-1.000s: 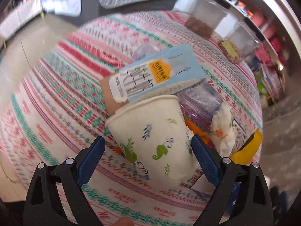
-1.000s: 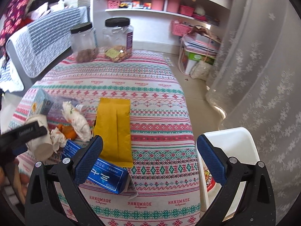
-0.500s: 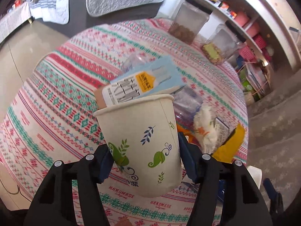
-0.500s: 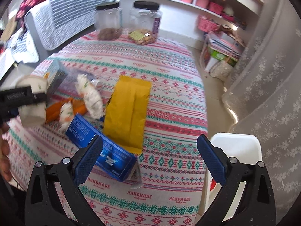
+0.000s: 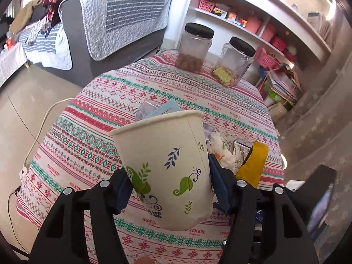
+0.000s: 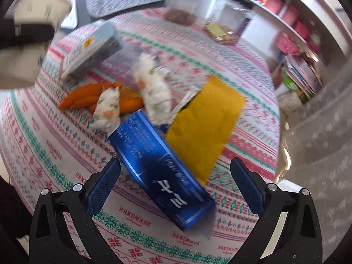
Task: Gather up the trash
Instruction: 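Grasp the blue box with the right gripper and lift it, then drop the blue box into the white bin with the right gripper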
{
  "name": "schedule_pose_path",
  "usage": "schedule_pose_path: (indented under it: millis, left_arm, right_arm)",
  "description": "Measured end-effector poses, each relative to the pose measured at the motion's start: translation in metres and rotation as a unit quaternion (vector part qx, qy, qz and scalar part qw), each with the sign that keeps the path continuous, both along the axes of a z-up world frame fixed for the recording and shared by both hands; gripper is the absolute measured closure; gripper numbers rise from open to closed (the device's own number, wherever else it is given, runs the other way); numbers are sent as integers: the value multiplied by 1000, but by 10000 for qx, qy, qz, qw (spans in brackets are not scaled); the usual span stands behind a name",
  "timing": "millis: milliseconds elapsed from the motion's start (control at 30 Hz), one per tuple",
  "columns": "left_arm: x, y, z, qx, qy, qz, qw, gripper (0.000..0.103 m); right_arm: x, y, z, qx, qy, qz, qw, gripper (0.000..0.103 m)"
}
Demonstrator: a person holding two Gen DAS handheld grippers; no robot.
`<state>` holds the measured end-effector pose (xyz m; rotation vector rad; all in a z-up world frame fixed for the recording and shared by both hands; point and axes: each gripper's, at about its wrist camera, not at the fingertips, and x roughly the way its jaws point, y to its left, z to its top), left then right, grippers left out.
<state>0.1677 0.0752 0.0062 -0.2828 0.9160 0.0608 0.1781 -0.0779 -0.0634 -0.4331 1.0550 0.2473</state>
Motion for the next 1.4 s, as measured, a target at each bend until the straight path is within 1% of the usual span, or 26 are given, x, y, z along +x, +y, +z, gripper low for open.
schedule_pose_path:
  millis: [33, 67, 100, 133, 167, 233, 333, 400, 533, 600, 667, 767, 967, 1067, 1167, 1233, 1400]
  left_arm:
    - [0, 1, -1, -13, 8, -1, 10000, 41]
    - [0, 4, -1, -34, 22, 7, 10000, 41]
    - [1, 6, -2, -60, 46, 26, 10000, 41]
    - [2, 9, -4, -92, 79, 51, 9999, 41]
    - [1, 10, -5, -107, 96, 64, 9999, 41]
    - [1, 13, -7, -123, 147, 105, 9998, 41]
    - [2, 15, -8, -63, 159, 134, 9998, 41]
    - [1, 15, -8, -44, 150, 141, 9998, 41]
    - [1, 13, -9, -15, 161, 126, 9998, 41]
    - [1, 11, -8, 0, 153, 123, 9998, 41]
    - [1, 10, -7, 28, 126, 122, 9998, 41]
    - [0, 6, -6, 109, 56, 121, 9999, 41]
    - [-6, -8, 2, 348, -231, 20, 9991, 41]
    - [-9, -16, 9, 499, -459, -41, 9977, 41]
    - [-13, -24, 17, 644, -720, -79, 9953, 41]
    - [-15, -28, 22, 732, -887, -65, 9933, 41]
    - [-18, -37, 29, 876, -1145, -38, 9895, 40]
  right_arm:
    - [0, 2, -3, -31, 38, 40, 10000, 13]
    - [0, 4, -6, -54, 92, 73, 9999, 28]
    - [1, 5, -10, -12, 236, 94, 9997, 36]
    - [2, 5, -11, 44, 350, 71, 9994, 49]
    - [3, 4, -12, 117, 433, 24, 9990, 66]
    - [7, -1, -10, 269, 541, -153, 9981, 66]
    - [13, -15, -3, 781, 664, -459, 9937, 66]
    - [15, -19, 7, 1179, 636, -622, 9890, 66]
    - [14, -33, 33, 2027, 407, -839, 9748, 66]
    - [13, -38, 44, 2334, 244, -898, 9679, 66]
    - [10, -41, 57, 2505, -29, -923, 9637, 66]
    - [6, -43, 72, 2590, -471, -936, 9602, 65]
    - [6, -51, 84, 2506, -1132, -1007, 9562, 65]
    - [1, -52, 90, 2358, -1443, -1042, 9554, 65]
    - [-3, -55, 92, 2245, -1660, -1123, 9536, 65]
    - [-7, -56, 94, 2076, -1857, -1185, 9531, 65]
    - [-15, -60, 98, 1865, -2188, -1317, 9487, 65]
